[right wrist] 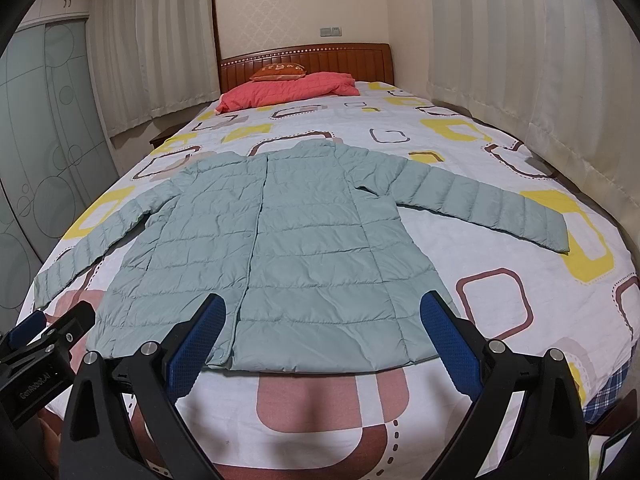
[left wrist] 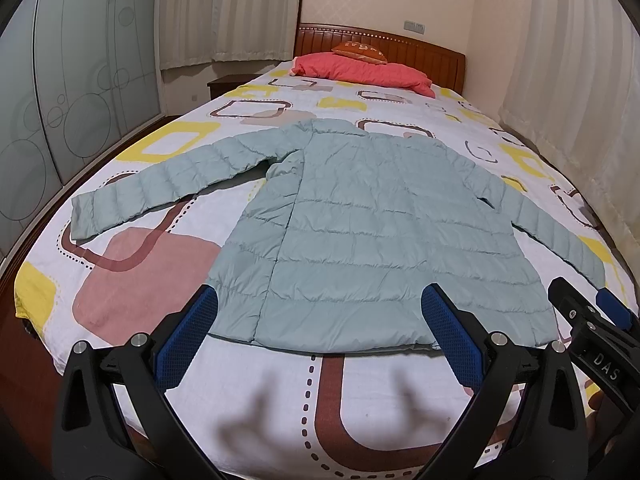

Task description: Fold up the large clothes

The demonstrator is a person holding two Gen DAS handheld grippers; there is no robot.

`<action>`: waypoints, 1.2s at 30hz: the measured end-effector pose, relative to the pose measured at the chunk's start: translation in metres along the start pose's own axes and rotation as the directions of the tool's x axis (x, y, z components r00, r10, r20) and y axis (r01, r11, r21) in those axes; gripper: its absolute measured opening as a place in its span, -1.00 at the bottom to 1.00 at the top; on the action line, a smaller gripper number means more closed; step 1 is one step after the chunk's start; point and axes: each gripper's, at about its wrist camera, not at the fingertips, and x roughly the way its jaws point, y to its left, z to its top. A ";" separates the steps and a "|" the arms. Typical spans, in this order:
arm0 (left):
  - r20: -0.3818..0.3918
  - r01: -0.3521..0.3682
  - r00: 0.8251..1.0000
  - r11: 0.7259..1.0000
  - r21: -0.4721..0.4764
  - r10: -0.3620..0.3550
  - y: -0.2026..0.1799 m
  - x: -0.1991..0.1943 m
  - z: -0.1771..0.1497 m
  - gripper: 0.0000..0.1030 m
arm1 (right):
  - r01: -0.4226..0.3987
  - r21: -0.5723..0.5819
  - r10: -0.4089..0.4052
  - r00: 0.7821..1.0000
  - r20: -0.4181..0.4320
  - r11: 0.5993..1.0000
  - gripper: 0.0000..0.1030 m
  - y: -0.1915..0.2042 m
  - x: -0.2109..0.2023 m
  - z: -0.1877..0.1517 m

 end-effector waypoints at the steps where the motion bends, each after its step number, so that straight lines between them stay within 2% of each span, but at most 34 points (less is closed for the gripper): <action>1: 0.000 0.000 1.000 1.000 0.000 0.000 0.000 0.000 0.000 0.96 | 0.000 0.000 0.000 1.000 0.000 1.000 0.88 0.000 0.000 0.000; 36: -0.001 0.001 1.000 1.000 0.001 -0.001 0.001 -0.001 0.000 0.96 | 0.000 -0.003 0.000 1.000 0.004 1.000 0.88 0.001 -0.002 0.001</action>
